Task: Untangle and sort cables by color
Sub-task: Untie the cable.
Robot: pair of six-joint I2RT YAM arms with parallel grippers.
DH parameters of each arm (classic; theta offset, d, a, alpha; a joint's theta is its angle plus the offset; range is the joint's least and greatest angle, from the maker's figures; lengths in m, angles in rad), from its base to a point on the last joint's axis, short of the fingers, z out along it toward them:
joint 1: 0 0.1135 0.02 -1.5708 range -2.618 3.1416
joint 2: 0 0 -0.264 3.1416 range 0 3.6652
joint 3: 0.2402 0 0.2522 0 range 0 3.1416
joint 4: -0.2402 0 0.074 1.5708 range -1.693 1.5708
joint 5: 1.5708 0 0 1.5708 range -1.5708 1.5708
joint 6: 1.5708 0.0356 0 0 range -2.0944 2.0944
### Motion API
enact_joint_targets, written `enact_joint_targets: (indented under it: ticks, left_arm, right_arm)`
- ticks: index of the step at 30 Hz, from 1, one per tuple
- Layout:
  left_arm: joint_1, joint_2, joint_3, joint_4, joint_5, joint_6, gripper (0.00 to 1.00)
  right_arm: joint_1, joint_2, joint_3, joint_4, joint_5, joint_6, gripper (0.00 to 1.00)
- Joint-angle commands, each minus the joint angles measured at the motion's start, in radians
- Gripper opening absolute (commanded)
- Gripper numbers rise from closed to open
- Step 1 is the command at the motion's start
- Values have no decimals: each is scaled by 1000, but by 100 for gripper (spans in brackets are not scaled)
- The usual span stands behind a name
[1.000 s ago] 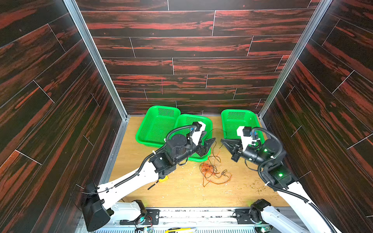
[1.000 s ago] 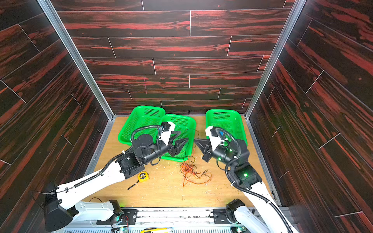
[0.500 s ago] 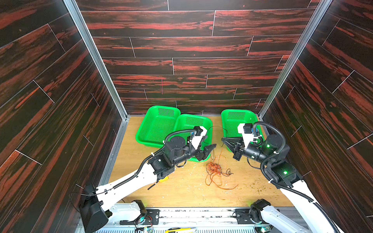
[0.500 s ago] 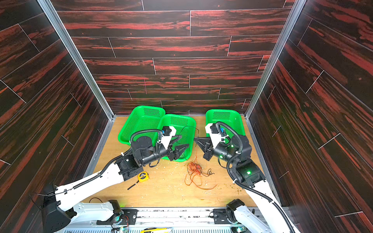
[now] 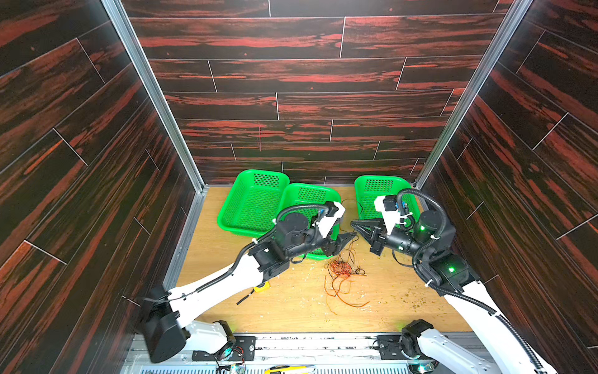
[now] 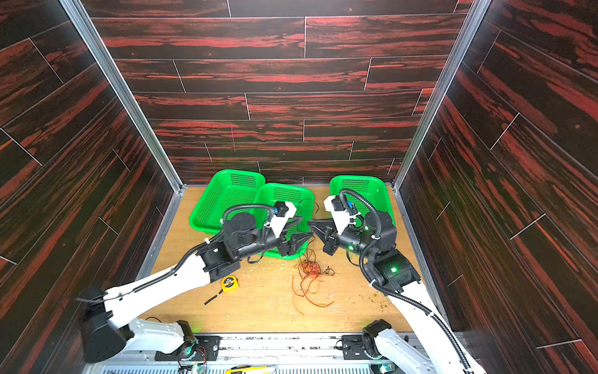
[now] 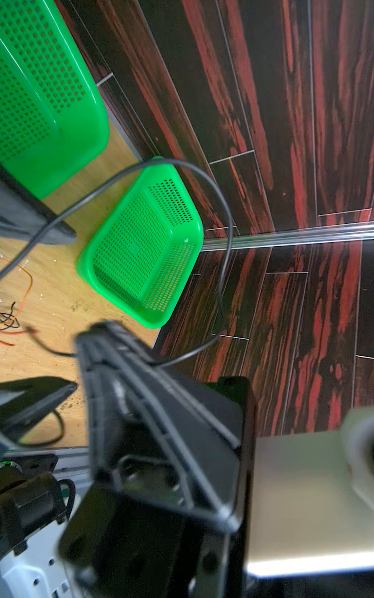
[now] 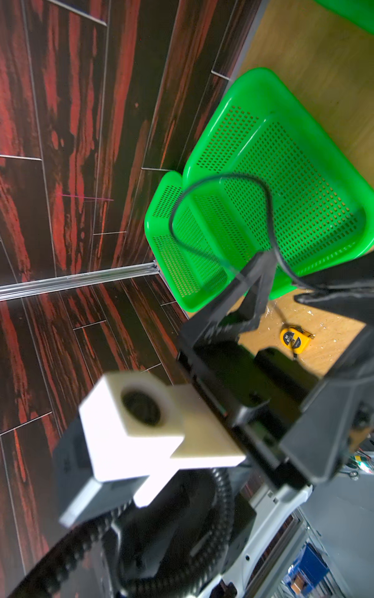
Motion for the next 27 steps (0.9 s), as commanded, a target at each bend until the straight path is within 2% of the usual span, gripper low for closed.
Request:
enact_joint_targets:
  ticks: [1, 4, 11, 12, 14, 16, 18, 23, 27]
  left_arm:
    - [-5, 22, 42, 19, 20, 10, 64]
    - [-5, 30, 40, 42, 11, 10, 56]
    - [-5, 43, 53, 66, 11, 13, 15]
    - [-4, 41, 56, 69, 12, 13, 10]
    - [-5, 37, 62, 66, 19, 13, 0]
    - [-4, 30, 62, 60, 23, 14, 0]
    - [-4, 14, 51, 60, 18, 15, 0]
    - [1, -31, 26, 31, -7, 20, 0]
    - [13, -59, 20, 33, -8, 6, 0]
  right_arm:
    - [-3, 7, 27, 38, -38, 19, 0]
    - [-3, 15, 28, 40, -46, 22, 0]
    - [-2, 20, 25, 30, -32, 11, 0]
    - [-2, 21, 27, 20, -21, 7, 2]
    - [-3, 20, 32, -6, 13, -3, 16]
    - [-6, 10, 38, -32, 50, -15, 33]
    - [-23, -12, 38, -49, 71, -27, 44]
    - [-78, -70, 27, -93, 24, -73, 54]
    - [-90, -96, 5, -169, 23, -144, 57]
